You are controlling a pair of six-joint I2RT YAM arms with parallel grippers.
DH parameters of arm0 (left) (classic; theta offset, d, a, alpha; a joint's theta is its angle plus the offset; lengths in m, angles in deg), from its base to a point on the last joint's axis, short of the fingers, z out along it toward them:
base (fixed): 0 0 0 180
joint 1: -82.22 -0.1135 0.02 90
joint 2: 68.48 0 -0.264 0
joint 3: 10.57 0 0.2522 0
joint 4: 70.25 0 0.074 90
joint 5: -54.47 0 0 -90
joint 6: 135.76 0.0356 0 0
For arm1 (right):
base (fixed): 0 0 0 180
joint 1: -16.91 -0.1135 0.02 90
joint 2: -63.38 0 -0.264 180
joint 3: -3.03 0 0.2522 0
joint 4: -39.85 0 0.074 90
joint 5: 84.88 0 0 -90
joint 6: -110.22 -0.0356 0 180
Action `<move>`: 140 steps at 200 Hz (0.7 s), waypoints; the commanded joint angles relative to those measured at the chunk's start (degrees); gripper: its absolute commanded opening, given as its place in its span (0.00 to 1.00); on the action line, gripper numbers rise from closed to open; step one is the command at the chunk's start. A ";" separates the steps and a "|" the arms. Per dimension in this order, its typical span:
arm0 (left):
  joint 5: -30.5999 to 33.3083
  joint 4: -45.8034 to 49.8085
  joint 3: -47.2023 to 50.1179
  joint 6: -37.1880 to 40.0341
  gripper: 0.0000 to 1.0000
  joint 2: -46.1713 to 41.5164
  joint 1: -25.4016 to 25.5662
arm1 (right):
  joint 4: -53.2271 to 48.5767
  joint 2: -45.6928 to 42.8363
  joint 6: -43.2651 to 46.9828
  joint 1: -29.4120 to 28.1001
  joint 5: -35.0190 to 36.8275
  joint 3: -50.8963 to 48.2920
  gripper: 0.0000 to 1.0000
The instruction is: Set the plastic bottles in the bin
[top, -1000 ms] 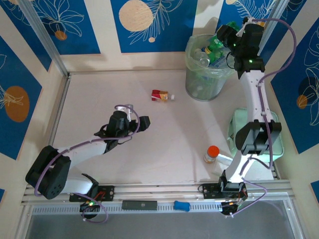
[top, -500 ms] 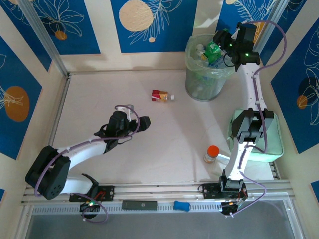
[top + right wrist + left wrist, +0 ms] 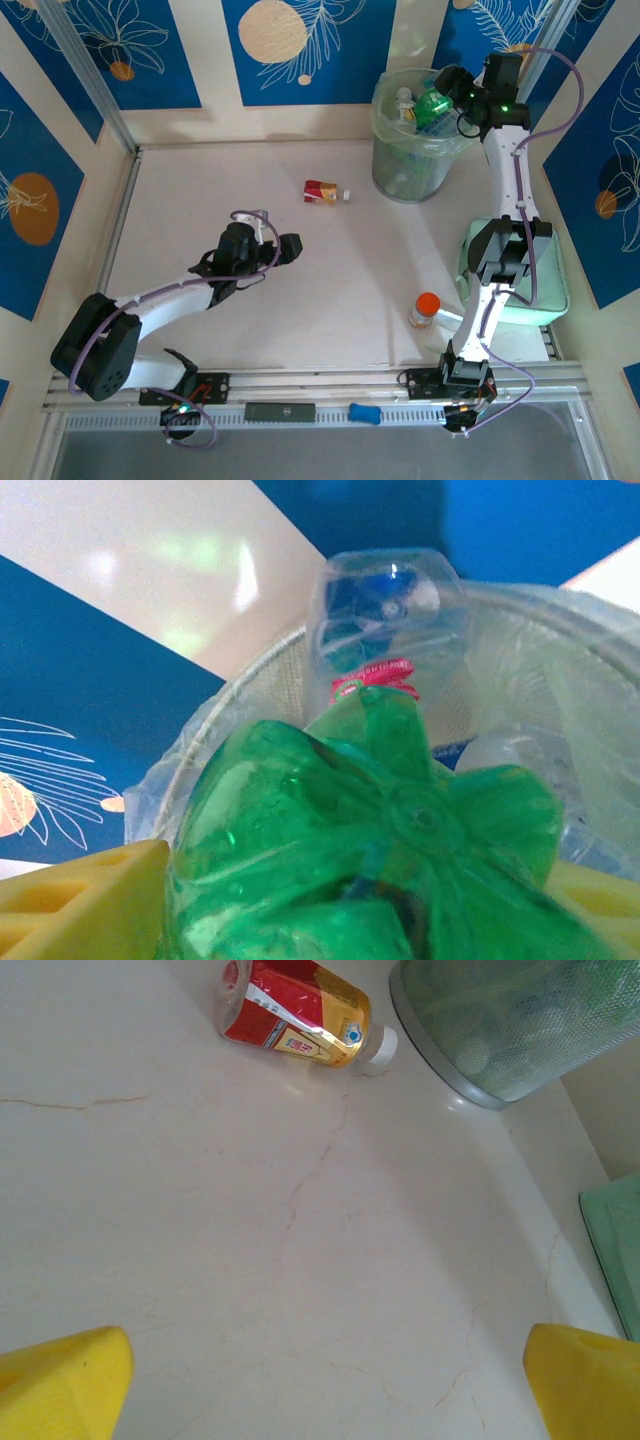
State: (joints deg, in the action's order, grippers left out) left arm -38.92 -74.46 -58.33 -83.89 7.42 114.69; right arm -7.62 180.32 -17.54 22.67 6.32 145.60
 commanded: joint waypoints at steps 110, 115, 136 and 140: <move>-0.27 -1.04 -0.27 -0.39 1.00 -0.52 -0.34 | -4.02 -9.46 6.36 -0.94 4.91 -1.54 0.90; 0.20 -0.73 -0.30 -0.23 1.00 -0.65 -0.30 | -3.28 -10.28 6.97 -1.21 4.53 -2.64 0.90; 2.25 0.75 -0.86 0.72 1.00 -1.20 -0.39 | -0.46 -14.02 9.96 -3.16 2.26 -7.68 0.91; 2.61 1.09 -0.95 0.89 1.00 -1.38 -0.47 | 0.15 -14.78 10.75 -3.64 1.77 -8.84 0.90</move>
State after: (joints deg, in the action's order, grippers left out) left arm -38.71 -74.42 -58.33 -84.29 7.42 114.69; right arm -11.38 170.75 -11.81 21.55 10.27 141.10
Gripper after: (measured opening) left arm 0.996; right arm 0.905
